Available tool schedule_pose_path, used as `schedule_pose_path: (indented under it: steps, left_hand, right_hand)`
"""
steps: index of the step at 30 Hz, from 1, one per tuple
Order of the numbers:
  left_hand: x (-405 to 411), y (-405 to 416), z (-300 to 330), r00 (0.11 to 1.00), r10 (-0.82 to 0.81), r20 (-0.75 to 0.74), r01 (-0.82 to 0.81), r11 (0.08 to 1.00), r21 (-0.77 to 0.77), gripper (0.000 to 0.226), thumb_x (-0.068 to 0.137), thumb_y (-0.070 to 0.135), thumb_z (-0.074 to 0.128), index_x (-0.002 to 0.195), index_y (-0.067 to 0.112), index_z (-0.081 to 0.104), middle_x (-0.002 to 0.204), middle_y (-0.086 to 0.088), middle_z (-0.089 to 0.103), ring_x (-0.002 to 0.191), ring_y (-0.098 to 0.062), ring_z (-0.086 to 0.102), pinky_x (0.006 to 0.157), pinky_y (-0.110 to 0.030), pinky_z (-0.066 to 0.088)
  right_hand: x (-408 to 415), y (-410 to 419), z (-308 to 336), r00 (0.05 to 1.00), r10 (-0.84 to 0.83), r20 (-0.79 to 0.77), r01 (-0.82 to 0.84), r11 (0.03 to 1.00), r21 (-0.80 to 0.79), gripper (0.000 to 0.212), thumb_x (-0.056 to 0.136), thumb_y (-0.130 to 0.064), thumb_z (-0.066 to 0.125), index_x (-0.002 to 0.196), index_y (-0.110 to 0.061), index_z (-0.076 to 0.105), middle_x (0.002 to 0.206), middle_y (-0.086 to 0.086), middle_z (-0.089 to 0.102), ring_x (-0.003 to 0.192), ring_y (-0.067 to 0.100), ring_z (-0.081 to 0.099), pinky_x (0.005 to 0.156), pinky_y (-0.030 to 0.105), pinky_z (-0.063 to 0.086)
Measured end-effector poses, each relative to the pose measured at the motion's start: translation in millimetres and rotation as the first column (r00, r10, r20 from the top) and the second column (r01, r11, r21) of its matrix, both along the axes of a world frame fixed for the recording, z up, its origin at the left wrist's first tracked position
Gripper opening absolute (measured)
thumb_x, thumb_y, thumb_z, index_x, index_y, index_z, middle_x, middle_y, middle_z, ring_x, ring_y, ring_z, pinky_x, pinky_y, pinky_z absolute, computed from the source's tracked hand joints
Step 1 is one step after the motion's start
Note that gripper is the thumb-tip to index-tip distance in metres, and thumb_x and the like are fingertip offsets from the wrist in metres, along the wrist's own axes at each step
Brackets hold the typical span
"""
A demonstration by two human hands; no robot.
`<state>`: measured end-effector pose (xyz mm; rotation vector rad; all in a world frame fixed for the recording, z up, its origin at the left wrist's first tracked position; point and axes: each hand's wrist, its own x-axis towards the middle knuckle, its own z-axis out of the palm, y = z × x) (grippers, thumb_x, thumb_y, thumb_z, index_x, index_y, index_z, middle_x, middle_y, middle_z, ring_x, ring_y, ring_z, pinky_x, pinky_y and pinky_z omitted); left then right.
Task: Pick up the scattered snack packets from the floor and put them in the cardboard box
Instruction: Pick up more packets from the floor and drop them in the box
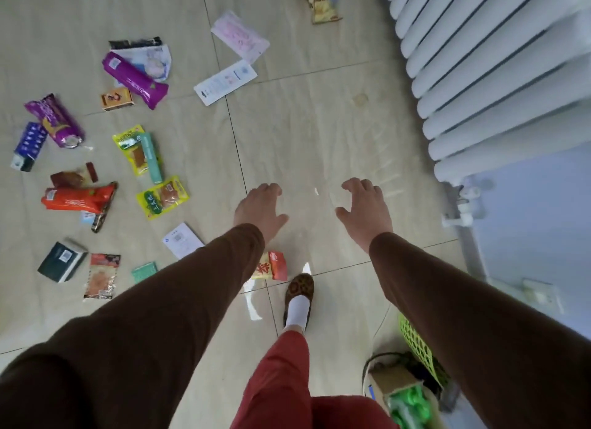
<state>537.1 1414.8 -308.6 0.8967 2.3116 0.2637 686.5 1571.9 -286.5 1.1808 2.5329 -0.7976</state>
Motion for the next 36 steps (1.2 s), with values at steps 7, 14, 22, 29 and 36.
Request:
schedule_pose_path:
  steps: [7, 14, 22, 29, 36]
  left_hand:
    - [-59.9, 102.7, -4.7, 0.998, 0.069, -0.005, -0.069, 0.998, -0.008, 0.052, 0.088, 0.032, 0.068, 0.134, 0.017, 0.049, 0.131, -0.004, 0.055, 0.121, -0.025, 0.053, 0.096, -0.04, 0.046]
    - [-135.2, 203.7, -20.1, 0.983, 0.186, 0.006, -0.185, 0.983, -0.016, 0.051, 0.087, 0.029, 0.069, 0.133, 0.016, 0.051, 0.131, -0.005, 0.054, 0.121, -0.025, 0.051, 0.097, -0.04, 0.045]
    - [-220.7, 267.6, -29.1, 0.967, 0.253, 0.019, -0.253, 0.967, -0.026, 0.049, 0.087, 0.032, 0.068, 0.132, 0.019, 0.051, 0.129, 0.0, 0.055, 0.119, -0.022, 0.052, 0.095, -0.038, 0.047]
    - [-323.3, 297.8, -38.0, 0.948, 0.318, 0.021, -0.318, 0.948, -0.035, 0.049, 0.087, 0.032, 0.067, 0.132, 0.019, 0.051, 0.126, -0.001, 0.055, 0.12, -0.022, 0.051, 0.095, -0.038, 0.046]
    - [-416.1, 340.1, -62.4, 0.941, 0.336, 0.036, -0.334, 0.941, -0.05, 0.05, 0.088, 0.031, 0.068, 0.132, 0.017, 0.051, 0.128, -0.003, 0.055, 0.123, -0.024, 0.05, 0.097, -0.041, 0.045]
  right_hand:
    - [-72.7, 108.9, -9.1, 0.998, 0.07, -0.004, -0.07, 0.997, -0.016, 0.046, 0.091, -0.017, 0.064, 0.135, -0.017, 0.051, 0.133, 0.005, 0.055, 0.123, 0.025, 0.047, 0.102, 0.038, 0.045]
    - [-163.7, 218.6, -31.6, 0.985, 0.171, -0.027, -0.172, 0.984, -0.046, 0.046, 0.092, -0.017, 0.064, 0.136, -0.017, 0.05, 0.133, 0.004, 0.055, 0.123, 0.024, 0.048, 0.102, 0.037, 0.046]
    - [-268.8, 298.4, -47.7, 0.966, 0.26, 0.005, -0.259, 0.964, -0.062, 0.046, 0.092, -0.018, 0.064, 0.136, -0.017, 0.051, 0.133, 0.003, 0.055, 0.123, 0.022, 0.048, 0.101, 0.036, 0.047]
    - [-376.5, 343.6, -58.4, 0.966, 0.257, 0.017, -0.255, 0.965, -0.06, 0.045, 0.092, -0.02, 0.065, 0.135, -0.017, 0.051, 0.134, 0.003, 0.054, 0.124, 0.023, 0.048, 0.102, 0.037, 0.045]
    - [-481.3, 398.3, -86.4, 0.975, 0.219, 0.024, -0.217, 0.974, -0.069, 0.048, 0.092, -0.022, 0.065, 0.137, -0.016, 0.05, 0.134, 0.005, 0.054, 0.124, 0.025, 0.048, 0.102, 0.038, 0.045]
